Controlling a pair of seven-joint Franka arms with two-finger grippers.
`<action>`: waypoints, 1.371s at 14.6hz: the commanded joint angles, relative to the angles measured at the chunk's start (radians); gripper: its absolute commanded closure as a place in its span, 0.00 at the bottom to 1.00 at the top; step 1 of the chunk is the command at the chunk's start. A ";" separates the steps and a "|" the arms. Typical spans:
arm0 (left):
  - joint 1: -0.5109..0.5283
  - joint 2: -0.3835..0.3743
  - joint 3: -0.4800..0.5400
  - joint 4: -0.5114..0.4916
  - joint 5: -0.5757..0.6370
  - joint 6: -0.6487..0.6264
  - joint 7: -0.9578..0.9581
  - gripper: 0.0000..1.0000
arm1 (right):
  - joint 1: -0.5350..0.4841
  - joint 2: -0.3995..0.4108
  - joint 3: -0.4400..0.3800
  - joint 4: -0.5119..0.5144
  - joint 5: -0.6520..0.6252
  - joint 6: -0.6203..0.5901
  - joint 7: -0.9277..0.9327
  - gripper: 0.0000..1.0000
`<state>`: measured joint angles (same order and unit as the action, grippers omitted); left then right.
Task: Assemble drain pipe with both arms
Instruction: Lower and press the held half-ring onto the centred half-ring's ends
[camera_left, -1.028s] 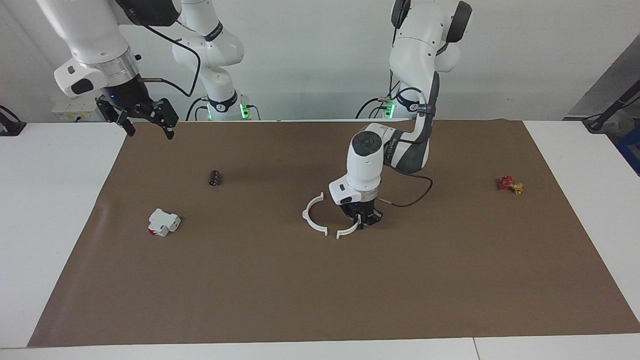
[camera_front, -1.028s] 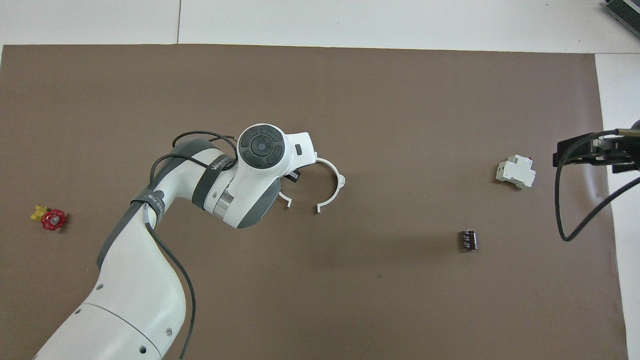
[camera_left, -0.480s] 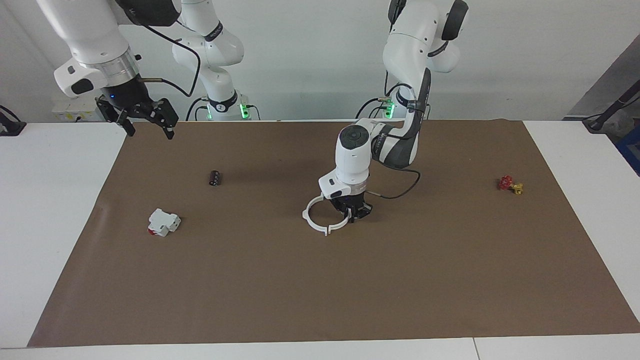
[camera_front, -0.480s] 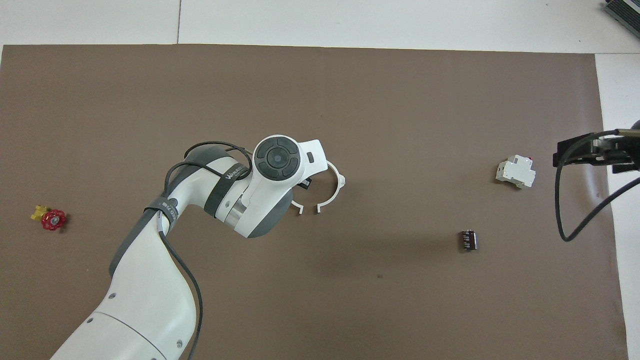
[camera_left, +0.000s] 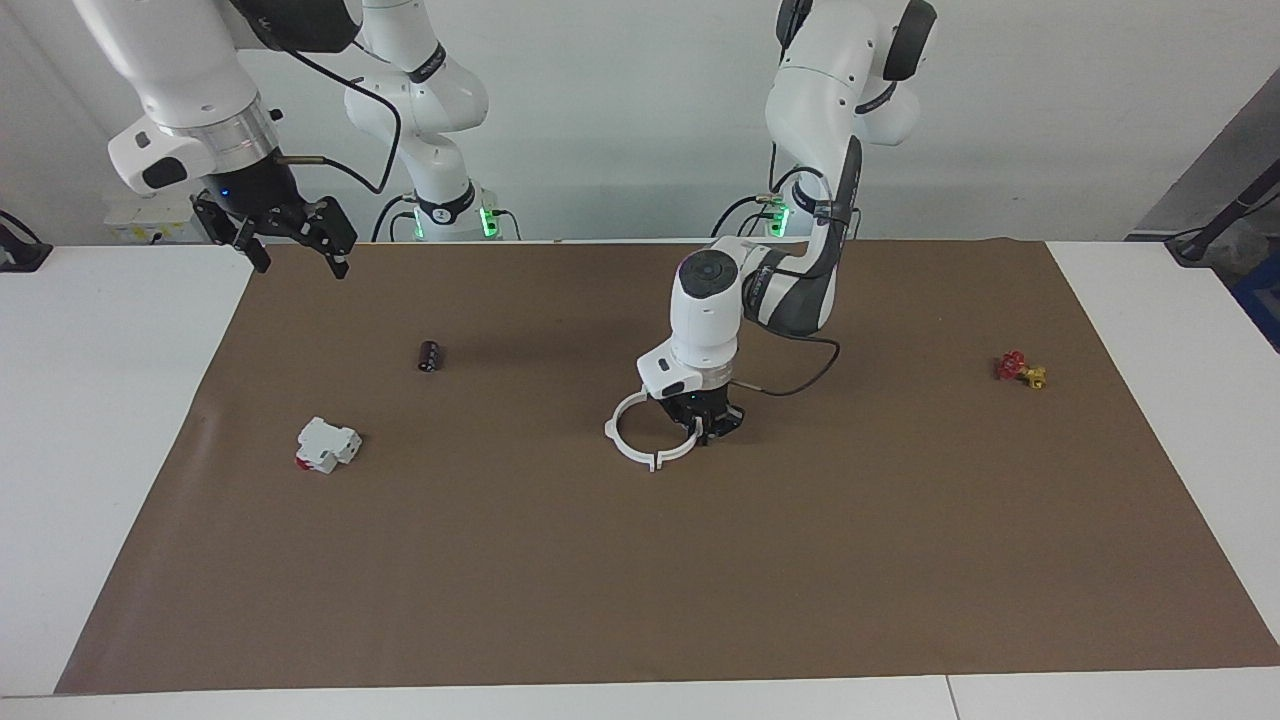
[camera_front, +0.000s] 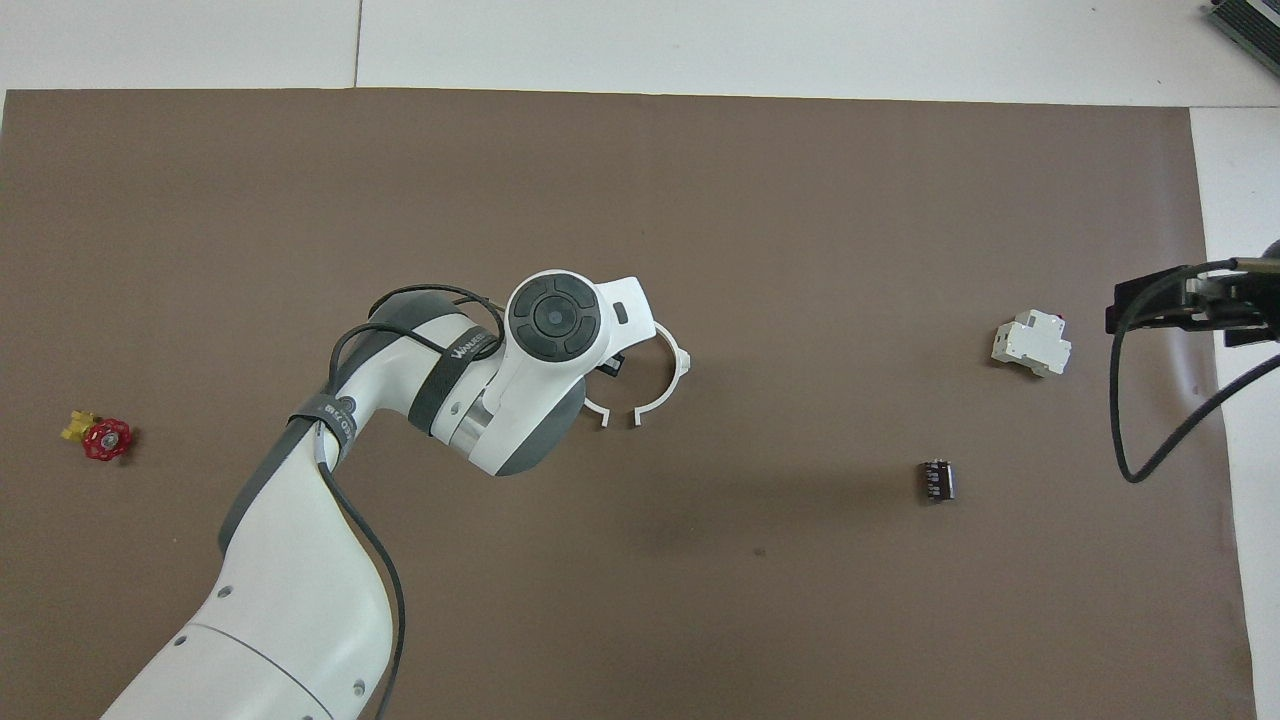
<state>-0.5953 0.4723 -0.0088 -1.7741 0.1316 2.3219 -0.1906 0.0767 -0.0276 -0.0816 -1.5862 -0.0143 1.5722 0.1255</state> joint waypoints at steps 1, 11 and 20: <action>-0.014 -0.032 0.015 -0.044 0.003 0.037 -0.036 1.00 | -0.005 -0.018 0.000 -0.018 0.019 -0.006 -0.017 0.00; -0.015 -0.034 0.015 -0.057 0.003 0.045 -0.050 1.00 | -0.005 -0.018 0.000 -0.018 0.019 -0.006 -0.017 0.00; -0.017 -0.035 0.012 -0.067 0.003 0.074 -0.116 1.00 | -0.005 -0.018 0.000 -0.018 0.019 -0.006 -0.017 0.00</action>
<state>-0.5955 0.4696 -0.0086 -1.7889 0.1315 2.3516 -0.2685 0.0767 -0.0276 -0.0816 -1.5862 -0.0143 1.5722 0.1255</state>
